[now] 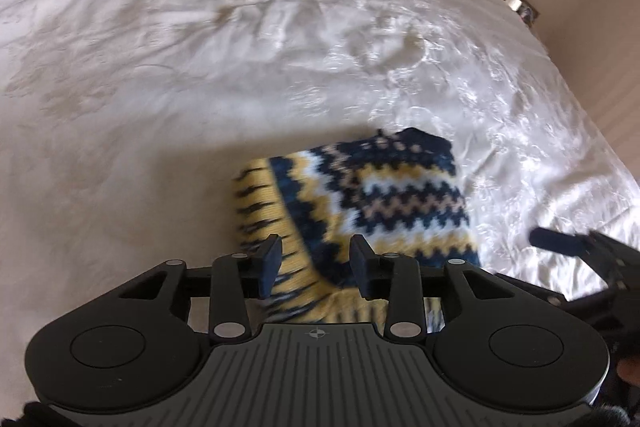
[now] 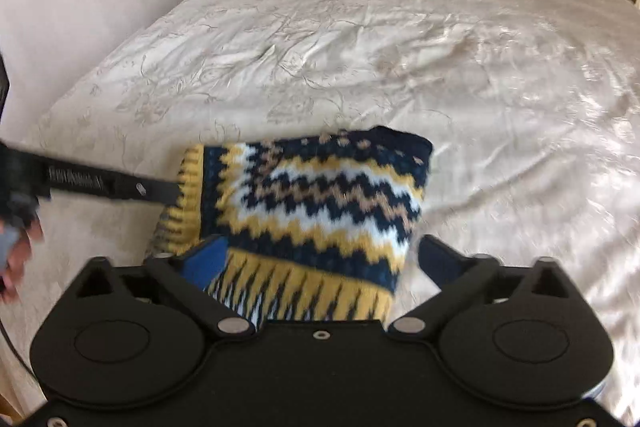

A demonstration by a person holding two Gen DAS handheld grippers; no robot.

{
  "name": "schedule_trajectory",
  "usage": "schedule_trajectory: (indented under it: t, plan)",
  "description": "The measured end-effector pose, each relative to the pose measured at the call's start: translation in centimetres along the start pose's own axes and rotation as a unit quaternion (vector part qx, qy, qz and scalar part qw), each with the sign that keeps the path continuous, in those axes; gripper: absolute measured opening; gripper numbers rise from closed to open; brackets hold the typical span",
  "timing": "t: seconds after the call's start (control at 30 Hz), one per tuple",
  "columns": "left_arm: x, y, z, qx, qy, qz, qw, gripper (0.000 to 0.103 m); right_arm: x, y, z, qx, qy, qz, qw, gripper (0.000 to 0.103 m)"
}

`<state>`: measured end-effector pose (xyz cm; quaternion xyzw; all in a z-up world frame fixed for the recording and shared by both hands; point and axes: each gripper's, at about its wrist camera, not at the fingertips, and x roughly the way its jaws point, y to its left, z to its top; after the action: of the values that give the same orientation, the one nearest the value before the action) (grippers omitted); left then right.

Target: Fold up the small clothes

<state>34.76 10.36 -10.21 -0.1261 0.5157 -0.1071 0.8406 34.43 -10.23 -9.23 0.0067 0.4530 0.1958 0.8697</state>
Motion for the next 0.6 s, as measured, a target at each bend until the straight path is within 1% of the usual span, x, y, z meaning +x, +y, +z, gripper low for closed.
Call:
schedule_trajectory:
  t: [0.07, 0.1, 0.13, 0.2, 0.23, 0.27, 0.33, 0.4, 0.43, 0.5, 0.57, 0.6]
  plan:
    - [1.2, -0.6, 0.1, -0.003, 0.006, 0.004, 1.0, 0.036, 1.2, -0.2, 1.1, -0.001, 0.0, 0.024, 1.0, 0.102]
    - [1.7, -0.7, 0.1, -0.005, 0.009, 0.009, 0.9999, 0.036, 1.6, -0.3, 1.5, -0.003, -0.006, 0.028, 1.0, 0.102]
    - [2.0, -0.7, 0.0, -0.007, 0.012, 0.014, 0.9998, 0.036, 2.0, -0.3, 2.0, -0.008, -0.013, 0.026, 1.0, 0.102]
    - [2.4, -0.4, -0.2, -0.014, 0.016, 0.022, 0.9995, 0.036, 3.3, -0.5, 2.9, -0.006, -0.014, 0.023, 1.0, 0.102]
    - [2.4, -0.1, -0.4, -0.02, 0.018, 0.023, 0.9994, 0.036, 4.0, -0.9, 3.4, 0.006, -0.01, 0.034, 0.999, 0.095]
    - [2.3, 0.2, -0.5, -0.023, 0.019, 0.023, 0.9993, 0.036, 4.9, -1.4, 3.8, 0.026, -0.001, 0.055, 0.998, 0.082]
    - [2.0, 0.5, -0.7, -0.023, 0.021, 0.027, 0.9991, 0.036, 7.6, -2.0, 4.3, 0.057, 0.036, 0.082, 0.994, 0.068]
    - [1.7, 0.6, -0.7, -0.018, 0.021, 0.031, 0.9991, 0.036, 10.7, -2.0, 3.8, 0.076, 0.086, 0.09, 0.989, 0.068]
    - [1.6, 0.5, -0.7, -0.016, 0.023, 0.031, 0.9991, 0.036, 11.9, -1.9, 3.3, 0.081, 0.101, 0.095, 0.987, 0.069]
    - [1.4, 0.2, -0.5, -0.003, 0.026, 0.036, 0.999, 0.036, 12.6, -1.5, 3.0, 0.074, 0.099, 0.1, 0.987, 0.07]
    - [1.1, -0.3, -0.3, 0.009, 0.019, 0.038, 0.9991, 0.036, 11.8, -1.5, 3.6, 0.078, 0.091, 0.12, 0.986, 0.071]
    - [1.1, -0.5, -0.3, 0.013, 0.018, 0.034, 0.9992, 0.036, 11.1, -1.7, 3.9, 0.082, 0.079, 0.127, 0.985, 0.071]
